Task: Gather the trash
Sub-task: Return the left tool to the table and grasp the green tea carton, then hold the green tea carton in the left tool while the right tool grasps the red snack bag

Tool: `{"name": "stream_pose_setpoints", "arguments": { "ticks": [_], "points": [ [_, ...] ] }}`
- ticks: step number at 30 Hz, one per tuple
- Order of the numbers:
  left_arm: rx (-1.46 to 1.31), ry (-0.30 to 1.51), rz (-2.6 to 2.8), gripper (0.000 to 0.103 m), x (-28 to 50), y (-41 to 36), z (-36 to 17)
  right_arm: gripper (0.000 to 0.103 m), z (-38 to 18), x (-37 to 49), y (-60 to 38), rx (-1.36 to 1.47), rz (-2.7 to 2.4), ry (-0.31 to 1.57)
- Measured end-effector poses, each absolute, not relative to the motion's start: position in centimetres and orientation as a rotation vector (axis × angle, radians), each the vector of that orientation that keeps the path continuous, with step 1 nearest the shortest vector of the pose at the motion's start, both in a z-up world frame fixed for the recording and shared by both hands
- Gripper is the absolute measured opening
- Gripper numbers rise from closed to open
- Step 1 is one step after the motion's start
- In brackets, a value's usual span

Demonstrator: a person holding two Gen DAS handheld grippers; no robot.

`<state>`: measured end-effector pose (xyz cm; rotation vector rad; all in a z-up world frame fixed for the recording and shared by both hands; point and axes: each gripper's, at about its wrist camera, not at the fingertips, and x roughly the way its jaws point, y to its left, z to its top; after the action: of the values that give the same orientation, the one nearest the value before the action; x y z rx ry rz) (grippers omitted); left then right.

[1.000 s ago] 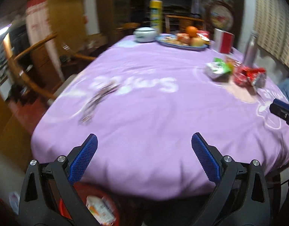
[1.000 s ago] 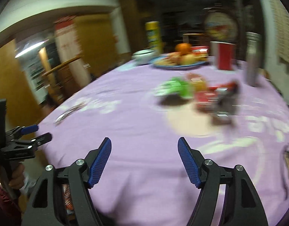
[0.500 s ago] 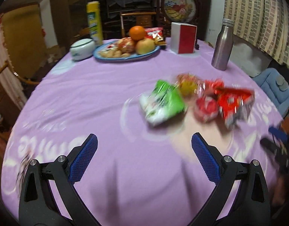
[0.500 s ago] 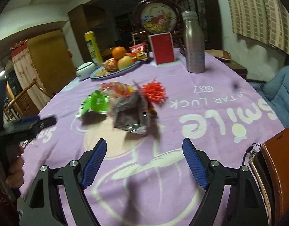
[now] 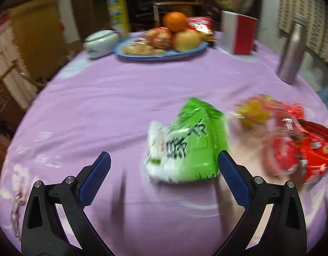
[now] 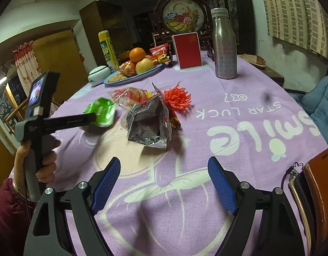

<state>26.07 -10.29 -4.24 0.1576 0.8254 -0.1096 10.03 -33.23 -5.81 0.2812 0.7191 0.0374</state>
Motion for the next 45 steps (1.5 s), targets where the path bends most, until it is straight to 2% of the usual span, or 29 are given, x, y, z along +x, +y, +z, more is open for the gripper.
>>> {"name": "stream_pose_setpoints", "arguments": {
  "ticks": [4,11,17,18,19,20,23,27,37,45],
  "points": [
    [0.109,0.834,-0.122,0.097,25.8,-8.4,-4.3,0.084,-5.7,9.8,-33.5,0.297,0.029,0.709],
    [0.151,0.766,-0.187,0.097,25.8,-10.8,-3.8,0.085,-5.8,9.6,-33.9,0.325,0.03,0.704],
    [0.204,0.842,-0.16,0.097,27.8,-11.6,-5.7,0.086,-6.0,10.0,-33.7,0.325,0.053,0.73],
    [0.192,0.855,-0.175,0.093,27.9,-11.6,-5.8,0.086,-6.0,10.0,-33.7,0.325,0.051,0.731],
    [0.177,0.856,-0.204,0.086,27.7,-11.5,-5.7,0.086,-6.0,10.0,-33.7,0.325,0.047,0.734],
    [0.173,0.843,-0.224,0.073,27.4,-11.5,-5.3,0.086,-6.0,10.0,-33.7,0.325,0.044,0.735],
    [0.143,0.739,-0.272,0.067,25.2,-11.1,-3.1,0.086,-6.1,10.1,-33.6,0.32,0.033,0.743],
    [0.089,0.626,-0.302,0.067,22.4,-9.7,-0.5,0.086,-6.2,10.3,-33.5,0.311,0.024,0.756],
    [-0.011,0.716,-0.301,0.067,21.7,-5.8,-1.2,0.086,-6.2,10.9,-33.1,0.28,0.005,0.792],
    [-0.016,0.718,-0.3,0.067,21.6,-5.6,-1.3,0.086,-4.5,14.5,-33.4,0.32,0.006,0.766]
  ]
}}
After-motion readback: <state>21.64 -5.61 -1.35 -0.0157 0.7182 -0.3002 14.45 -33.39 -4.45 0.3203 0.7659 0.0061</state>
